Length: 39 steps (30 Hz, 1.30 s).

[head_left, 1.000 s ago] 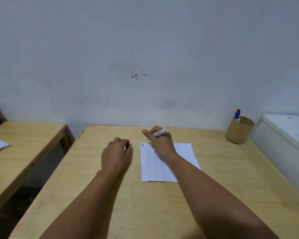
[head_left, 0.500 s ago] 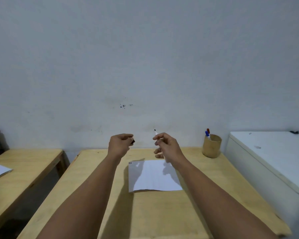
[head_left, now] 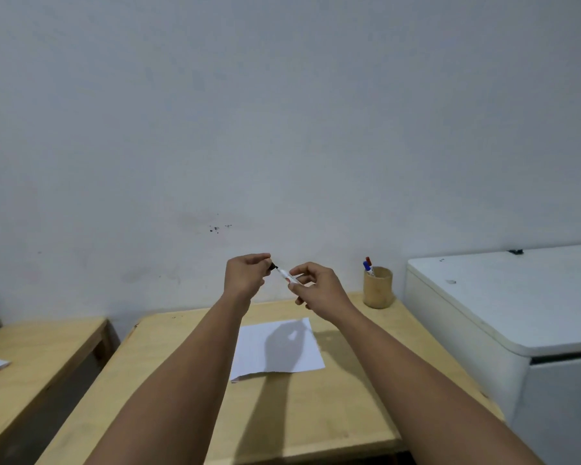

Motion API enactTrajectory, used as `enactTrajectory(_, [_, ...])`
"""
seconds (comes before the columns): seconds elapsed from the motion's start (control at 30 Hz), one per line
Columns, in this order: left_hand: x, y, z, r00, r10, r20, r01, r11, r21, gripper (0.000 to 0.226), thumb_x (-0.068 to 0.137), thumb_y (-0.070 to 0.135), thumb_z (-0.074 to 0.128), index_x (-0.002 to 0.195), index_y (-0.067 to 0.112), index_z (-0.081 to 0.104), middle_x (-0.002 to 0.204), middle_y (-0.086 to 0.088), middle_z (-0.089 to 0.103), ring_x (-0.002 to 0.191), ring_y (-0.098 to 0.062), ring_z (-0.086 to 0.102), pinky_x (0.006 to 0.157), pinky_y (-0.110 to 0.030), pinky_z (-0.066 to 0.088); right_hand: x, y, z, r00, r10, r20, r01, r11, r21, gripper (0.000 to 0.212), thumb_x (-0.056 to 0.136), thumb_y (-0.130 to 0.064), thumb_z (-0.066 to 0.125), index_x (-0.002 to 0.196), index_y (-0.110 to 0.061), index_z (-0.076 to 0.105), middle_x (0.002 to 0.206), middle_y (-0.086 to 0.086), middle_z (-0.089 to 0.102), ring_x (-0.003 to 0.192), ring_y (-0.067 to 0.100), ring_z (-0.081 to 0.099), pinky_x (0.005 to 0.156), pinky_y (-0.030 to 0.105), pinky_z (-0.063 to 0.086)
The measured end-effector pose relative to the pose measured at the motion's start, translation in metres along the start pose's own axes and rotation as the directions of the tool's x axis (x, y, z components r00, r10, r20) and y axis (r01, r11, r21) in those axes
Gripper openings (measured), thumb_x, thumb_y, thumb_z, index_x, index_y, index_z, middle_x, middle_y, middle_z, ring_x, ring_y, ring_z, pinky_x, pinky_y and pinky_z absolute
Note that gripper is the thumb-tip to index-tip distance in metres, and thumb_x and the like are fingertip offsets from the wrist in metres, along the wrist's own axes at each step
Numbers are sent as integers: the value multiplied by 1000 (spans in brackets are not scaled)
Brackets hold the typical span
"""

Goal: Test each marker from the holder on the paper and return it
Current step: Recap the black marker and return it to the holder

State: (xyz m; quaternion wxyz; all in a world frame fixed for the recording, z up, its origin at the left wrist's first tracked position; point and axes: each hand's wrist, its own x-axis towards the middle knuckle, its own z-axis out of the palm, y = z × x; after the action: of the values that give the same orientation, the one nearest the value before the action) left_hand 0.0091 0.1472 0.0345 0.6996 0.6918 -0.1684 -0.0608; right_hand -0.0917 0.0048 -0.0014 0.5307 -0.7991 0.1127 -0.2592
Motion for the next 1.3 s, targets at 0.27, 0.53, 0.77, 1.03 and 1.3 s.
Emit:
enactTrajectory(0.27, [-9,-7,25,999,-11,36,11,1000,5,14,94,10,67,101,11,79,84,-2,76,76,-13,69,76,-31,55,-7,12,-15,1000,12,-21,-12,1000,-6,18,96,-10,74,103,-26,71,93,-4,73,55,11,70,54,23,50])
enactTrajectory(0.53, [-18,-35,70,996,-76,37,77,997,-26,12,91,8,68,92,4,79,85,-8,76,80,-19,71,71,-32,58,-13,44,-30,991,47,-129,-45,999,22,17,93,-8,79,94,-24,75,87,-3,71,52,8,69,54,17,49])
enactTrajectory(0.77, [1,-33,135,976,-66,206,57,997,48,24,94,13,66,115,7,75,102,-10,77,84,-19,68,76,-36,56,10,65,-86,972,97,-213,-109,993,-46,17,95,-11,79,103,-25,71,85,-2,71,59,12,73,61,22,53])
enactTrajectory(1.03, [49,-60,227,931,-1,366,-149,913,380,74,89,27,76,155,18,43,138,-6,64,122,-25,62,102,-40,51,93,72,-192,864,20,-503,-58,996,-60,8,102,-18,72,109,-20,68,99,-1,75,83,11,71,72,23,58])
enactTrajectory(1.3, [89,-124,279,928,-78,364,-129,850,510,108,73,43,90,159,23,28,157,-3,49,137,-28,53,103,-41,49,137,126,-199,889,80,-451,-95,995,-12,11,100,-16,74,107,-18,66,93,1,78,87,24,79,85,40,67])
